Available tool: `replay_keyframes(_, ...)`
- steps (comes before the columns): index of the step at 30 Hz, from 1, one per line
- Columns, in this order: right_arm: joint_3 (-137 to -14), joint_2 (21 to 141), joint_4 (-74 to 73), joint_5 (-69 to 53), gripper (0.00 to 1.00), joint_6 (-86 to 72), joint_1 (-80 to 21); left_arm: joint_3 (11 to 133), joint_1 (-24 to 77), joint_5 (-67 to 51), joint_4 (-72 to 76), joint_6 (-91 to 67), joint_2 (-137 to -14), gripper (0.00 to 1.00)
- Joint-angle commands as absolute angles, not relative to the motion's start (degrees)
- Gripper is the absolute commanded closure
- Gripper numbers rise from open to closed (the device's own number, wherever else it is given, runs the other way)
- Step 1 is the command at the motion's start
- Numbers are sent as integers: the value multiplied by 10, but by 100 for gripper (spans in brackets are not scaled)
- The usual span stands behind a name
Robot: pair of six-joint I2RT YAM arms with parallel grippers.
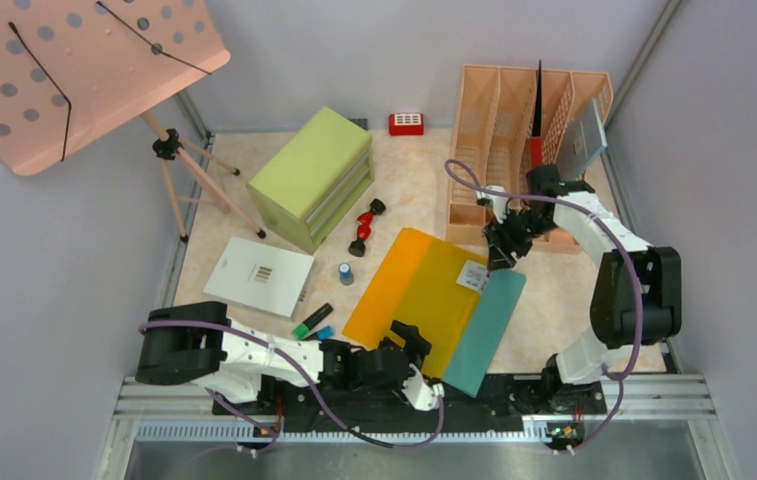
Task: Organize the desk
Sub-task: Pick up the folder from the center of the board.
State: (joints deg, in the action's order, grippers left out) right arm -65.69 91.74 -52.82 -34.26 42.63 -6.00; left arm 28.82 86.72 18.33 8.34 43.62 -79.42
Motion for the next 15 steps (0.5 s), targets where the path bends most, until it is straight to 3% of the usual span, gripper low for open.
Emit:
replay_keyframes(1, -676, 896, -547, -349, 41, 435, -68, 277, 866, 179, 52, 425, -815, 9)
replay_keyframes(8, -587, 865, -486, -379, 43, 337, -67, 277, 866, 186, 53, 412, -810, 9)
replay_keyframes(15, -509, 820, -362, -428, 37, 193, -61, 276, 866, 214, 76, 400, -803, 9)
